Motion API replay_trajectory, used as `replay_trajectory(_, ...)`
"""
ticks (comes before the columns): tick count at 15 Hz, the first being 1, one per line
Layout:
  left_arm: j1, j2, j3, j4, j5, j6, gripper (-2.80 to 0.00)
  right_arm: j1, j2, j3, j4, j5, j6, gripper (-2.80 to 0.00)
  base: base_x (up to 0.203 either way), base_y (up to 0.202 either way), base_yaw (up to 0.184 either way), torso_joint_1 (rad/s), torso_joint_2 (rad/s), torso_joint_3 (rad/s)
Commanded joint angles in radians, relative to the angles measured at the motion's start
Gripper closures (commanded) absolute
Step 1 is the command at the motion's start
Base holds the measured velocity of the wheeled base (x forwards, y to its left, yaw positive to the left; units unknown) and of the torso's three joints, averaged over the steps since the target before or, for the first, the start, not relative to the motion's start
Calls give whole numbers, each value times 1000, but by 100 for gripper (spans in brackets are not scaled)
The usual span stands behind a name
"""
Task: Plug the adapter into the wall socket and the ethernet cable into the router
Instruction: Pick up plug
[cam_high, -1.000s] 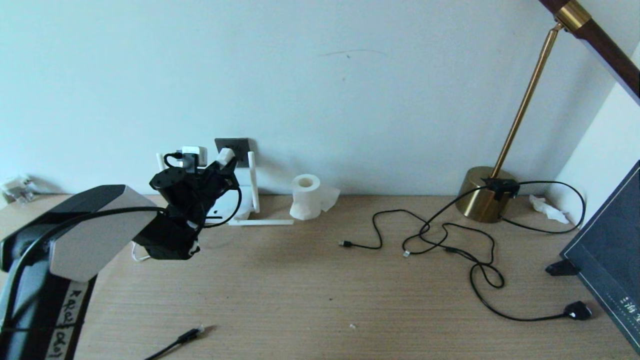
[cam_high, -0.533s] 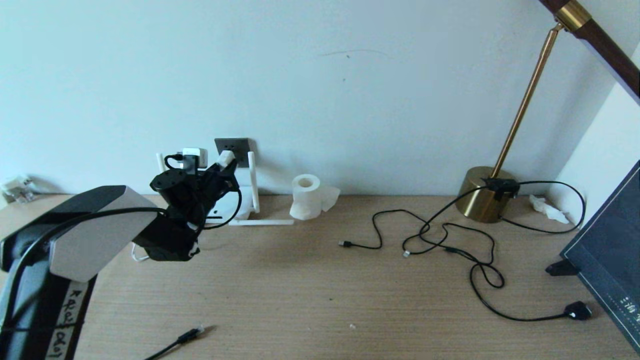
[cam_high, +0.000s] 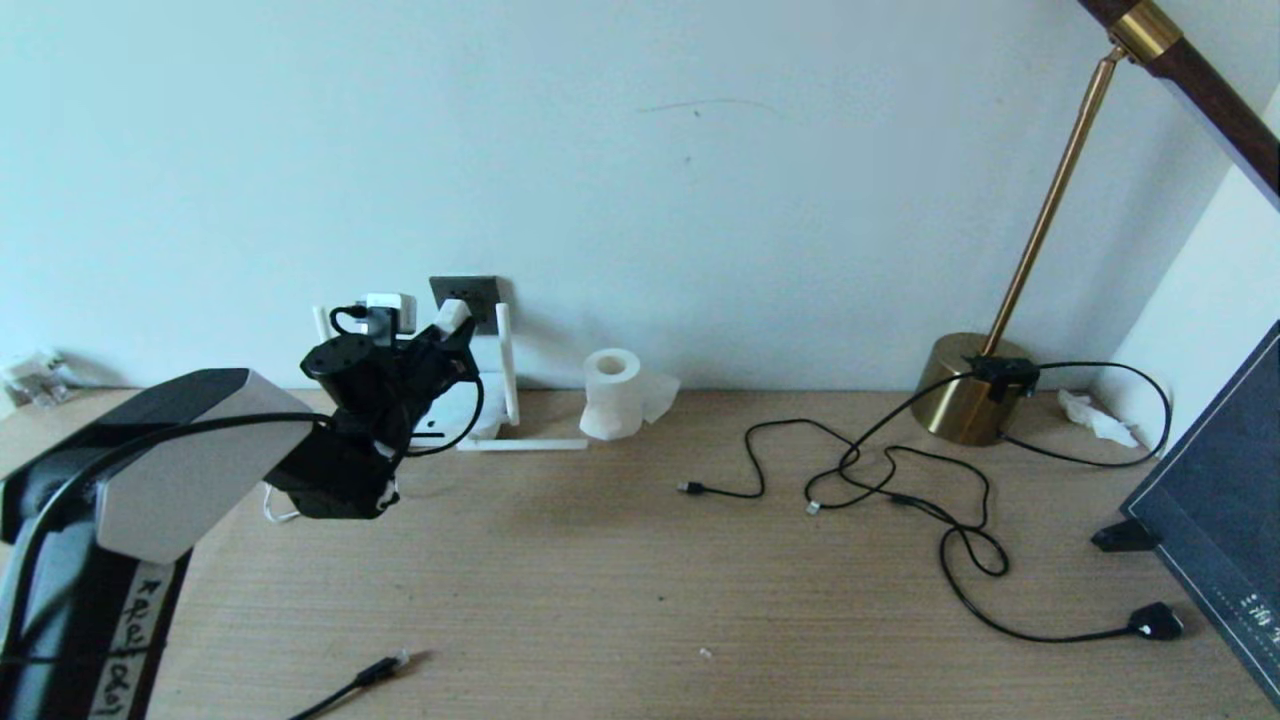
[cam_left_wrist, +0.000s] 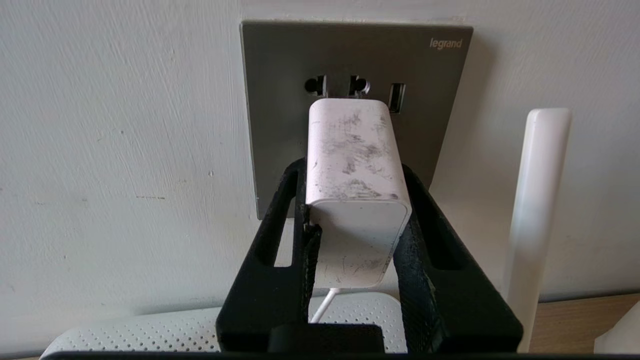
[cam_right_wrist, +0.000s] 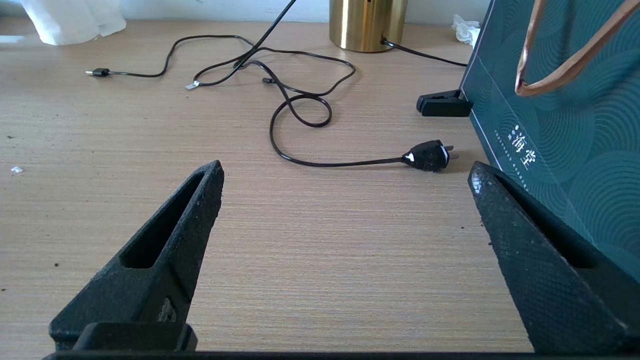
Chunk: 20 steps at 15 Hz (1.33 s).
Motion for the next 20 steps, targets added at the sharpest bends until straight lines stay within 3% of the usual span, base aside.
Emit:
replay_trajectory(1, 0, -7, -7, -7, -1, 0, 0, 1, 0, 1, 0, 0, 0, -280, 0, 0, 0, 0, 0, 0)
replay_trajectory(14, -1, 2, -47, 27, 1, 19, 0, 1, 1, 0, 0, 0, 0, -280, 0, 0, 0, 0, 0, 0)
replay_trajectory(20, -1, -22, 2, 37, 7, 19, 0, -1, 0, 0, 0, 0, 0, -280, 0, 0, 0, 0, 0, 0)
